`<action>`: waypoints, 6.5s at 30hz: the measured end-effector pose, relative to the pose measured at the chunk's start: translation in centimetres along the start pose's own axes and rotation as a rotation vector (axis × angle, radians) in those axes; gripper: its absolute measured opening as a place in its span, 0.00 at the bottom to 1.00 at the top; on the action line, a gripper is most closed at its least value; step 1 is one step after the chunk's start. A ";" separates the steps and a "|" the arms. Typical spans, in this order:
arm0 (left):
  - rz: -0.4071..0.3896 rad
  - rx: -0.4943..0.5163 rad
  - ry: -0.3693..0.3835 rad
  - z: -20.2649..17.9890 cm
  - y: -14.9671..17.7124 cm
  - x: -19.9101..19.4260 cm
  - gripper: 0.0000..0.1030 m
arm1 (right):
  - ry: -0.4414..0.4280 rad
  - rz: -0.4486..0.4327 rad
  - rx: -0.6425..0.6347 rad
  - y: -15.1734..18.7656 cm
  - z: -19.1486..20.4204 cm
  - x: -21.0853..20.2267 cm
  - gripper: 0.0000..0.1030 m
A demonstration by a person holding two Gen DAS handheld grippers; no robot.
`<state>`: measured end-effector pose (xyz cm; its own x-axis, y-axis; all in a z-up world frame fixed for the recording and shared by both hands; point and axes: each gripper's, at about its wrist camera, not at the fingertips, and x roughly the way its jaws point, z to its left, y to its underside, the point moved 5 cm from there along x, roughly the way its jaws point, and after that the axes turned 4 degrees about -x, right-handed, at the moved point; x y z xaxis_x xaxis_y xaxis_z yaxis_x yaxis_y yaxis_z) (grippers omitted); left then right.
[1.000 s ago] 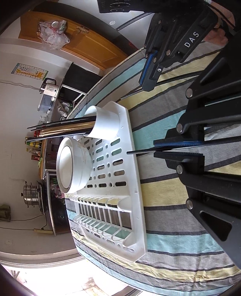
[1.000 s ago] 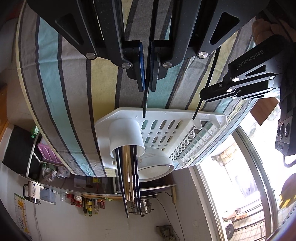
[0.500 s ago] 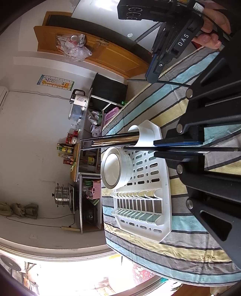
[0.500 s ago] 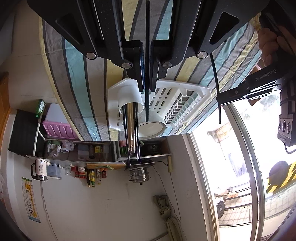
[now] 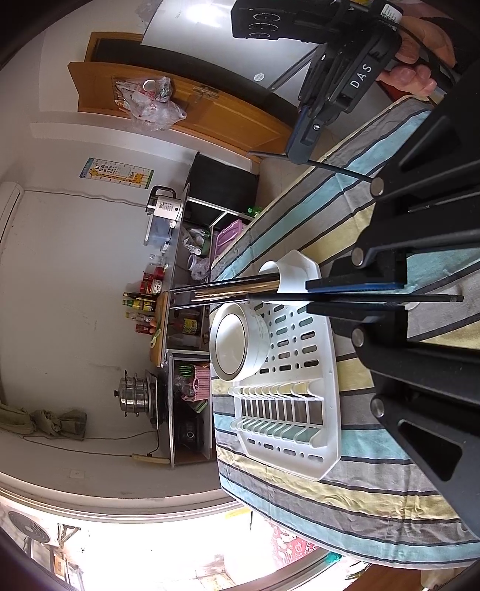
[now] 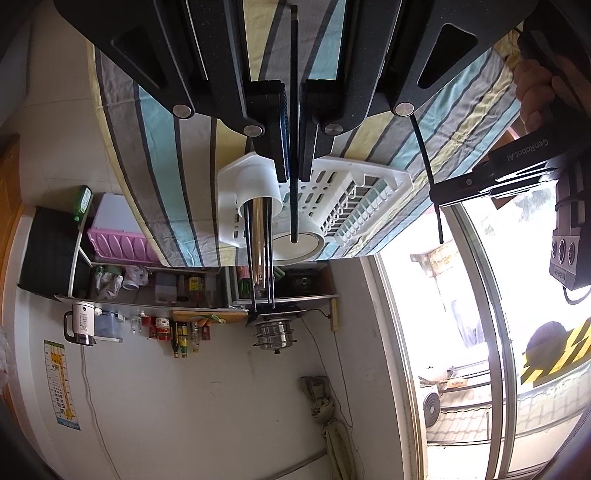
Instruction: Organize utensils
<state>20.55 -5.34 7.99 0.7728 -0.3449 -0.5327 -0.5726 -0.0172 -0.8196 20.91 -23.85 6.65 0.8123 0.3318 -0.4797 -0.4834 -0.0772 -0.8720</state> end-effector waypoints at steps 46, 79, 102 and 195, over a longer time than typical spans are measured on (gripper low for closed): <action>0.020 0.012 0.055 -2.0 -14.6 12.5 0.04 | 0.049 -0.092 0.001 -12.9 -5.8 9.9 0.04; 0.110 -0.047 0.046 -0.4 -12.7 20.2 0.08 | -0.007 0.033 0.029 -11.5 -7.4 16.8 0.14; 0.001 -0.023 -0.039 0.8 -0.3 5.9 0.29 | 0.007 -0.041 -0.018 -0.3 -0.9 2.3 0.24; -0.095 0.012 -0.154 -1.3 14.0 -5.9 0.33 | 0.106 -0.064 -0.060 11.8 4.6 -8.1 0.26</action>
<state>7.60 -4.79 -0.01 0.8568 -0.1948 -0.4775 -0.4920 -0.0311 -0.8701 7.12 -23.18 0.67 0.8722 0.2373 -0.4278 -0.4116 -0.1167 -0.9039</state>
